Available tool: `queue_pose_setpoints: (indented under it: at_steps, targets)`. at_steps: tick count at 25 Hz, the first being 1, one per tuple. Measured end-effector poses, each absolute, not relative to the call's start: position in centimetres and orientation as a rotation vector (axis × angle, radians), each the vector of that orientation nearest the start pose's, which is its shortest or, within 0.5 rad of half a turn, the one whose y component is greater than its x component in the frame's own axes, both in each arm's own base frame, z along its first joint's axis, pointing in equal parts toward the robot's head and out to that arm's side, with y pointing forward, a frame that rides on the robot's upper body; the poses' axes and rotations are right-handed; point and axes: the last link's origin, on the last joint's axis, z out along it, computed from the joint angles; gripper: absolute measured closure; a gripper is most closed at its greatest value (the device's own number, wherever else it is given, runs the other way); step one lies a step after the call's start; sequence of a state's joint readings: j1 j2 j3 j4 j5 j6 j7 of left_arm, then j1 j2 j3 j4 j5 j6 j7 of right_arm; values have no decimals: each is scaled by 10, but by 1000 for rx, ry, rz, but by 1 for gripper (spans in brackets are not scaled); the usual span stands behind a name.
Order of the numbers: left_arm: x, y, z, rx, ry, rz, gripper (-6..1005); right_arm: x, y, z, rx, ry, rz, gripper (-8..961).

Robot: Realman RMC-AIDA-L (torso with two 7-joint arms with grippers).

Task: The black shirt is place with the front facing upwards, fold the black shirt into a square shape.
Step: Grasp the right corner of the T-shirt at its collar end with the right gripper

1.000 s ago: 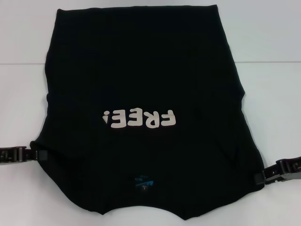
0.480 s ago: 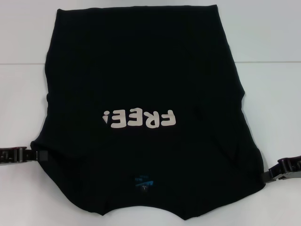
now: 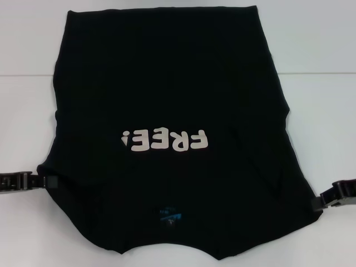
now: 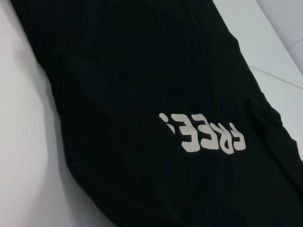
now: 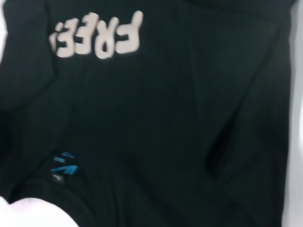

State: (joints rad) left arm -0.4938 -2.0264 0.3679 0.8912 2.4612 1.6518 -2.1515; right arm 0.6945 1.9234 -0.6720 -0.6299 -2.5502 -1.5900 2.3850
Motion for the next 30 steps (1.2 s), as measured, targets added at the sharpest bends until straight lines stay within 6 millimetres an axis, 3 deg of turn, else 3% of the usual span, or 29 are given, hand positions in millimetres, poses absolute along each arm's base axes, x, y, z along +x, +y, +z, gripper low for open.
queue_pose_setpoints:
  at_steps: [13,20,26,30]
  targets:
    - [-336,307,79,-2215,-1662,-436,967,297,354,62,-2356,1814,-3,901]
    - [-336,307,80,-2212,-1663,-445,966,306,349,66,-2313,1830,12,707]
    - [-338,305,80,-2195,-1679,-469,966,302,350,62,-2336,1821,-2,537]
    - [-338,304,79,-2194,-1684,-471,966,302,351,58,-2336,1817,-20,339]
